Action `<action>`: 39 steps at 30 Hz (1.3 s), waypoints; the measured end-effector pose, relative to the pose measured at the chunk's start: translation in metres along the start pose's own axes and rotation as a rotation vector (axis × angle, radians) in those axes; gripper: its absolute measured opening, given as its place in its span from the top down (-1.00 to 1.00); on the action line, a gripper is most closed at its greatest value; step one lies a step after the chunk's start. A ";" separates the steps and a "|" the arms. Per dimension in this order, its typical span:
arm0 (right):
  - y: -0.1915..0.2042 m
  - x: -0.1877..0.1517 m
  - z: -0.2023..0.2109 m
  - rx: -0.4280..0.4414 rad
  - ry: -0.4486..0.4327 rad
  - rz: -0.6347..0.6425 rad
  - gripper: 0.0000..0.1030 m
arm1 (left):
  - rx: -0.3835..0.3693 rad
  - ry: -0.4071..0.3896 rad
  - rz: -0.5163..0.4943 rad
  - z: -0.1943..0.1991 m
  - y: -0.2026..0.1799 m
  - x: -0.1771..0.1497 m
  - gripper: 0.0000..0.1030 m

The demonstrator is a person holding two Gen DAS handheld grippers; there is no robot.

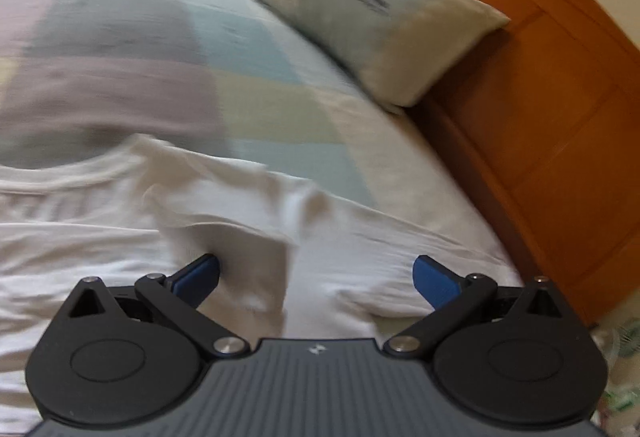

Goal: Fold clothes
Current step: 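Lay the sleeve on the body and open the left gripper, then smooth the folded sleeve flat with the open left gripper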

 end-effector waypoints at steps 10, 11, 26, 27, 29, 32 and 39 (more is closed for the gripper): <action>0.001 -0.002 0.002 -0.011 0.000 0.003 -1.00 | -0.017 0.015 -0.149 0.023 -0.017 -0.006 -0.98; 0.001 -0.002 0.002 -0.009 -0.003 0.000 -1.00 | -0.001 0.013 -0.153 0.034 -0.011 -0.008 -0.98; 0.006 0.003 -0.001 -0.032 -0.002 0.017 -1.00 | 0.196 -0.154 -0.075 0.196 0.092 -0.104 -0.98; 0.007 0.003 -0.002 -0.034 0.005 0.016 -1.00 | 0.193 -0.167 -0.065 0.197 0.097 -0.102 -0.98; 0.010 0.003 -0.003 -0.040 0.018 0.020 -1.00 | 0.229 -0.174 -0.035 0.192 0.113 -0.098 -0.98; 0.016 0.003 -0.003 -0.050 0.026 0.037 -1.00 | 0.279 -0.243 0.058 0.196 0.142 -0.092 -0.98; 0.018 0.006 -0.008 -0.064 0.039 0.047 -1.00 | 0.371 -0.379 0.144 0.228 0.168 -0.104 -0.97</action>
Point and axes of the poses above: each gripper's, at about its wrist camera, not at the fingertips, and z roughly against the way its jaws point, y to its left, x to its top, the point moved 8 cm from there along -z, roughly the way its jaws point, and after that the axes turned 8 degrees about -x, right-handed, at the moved point
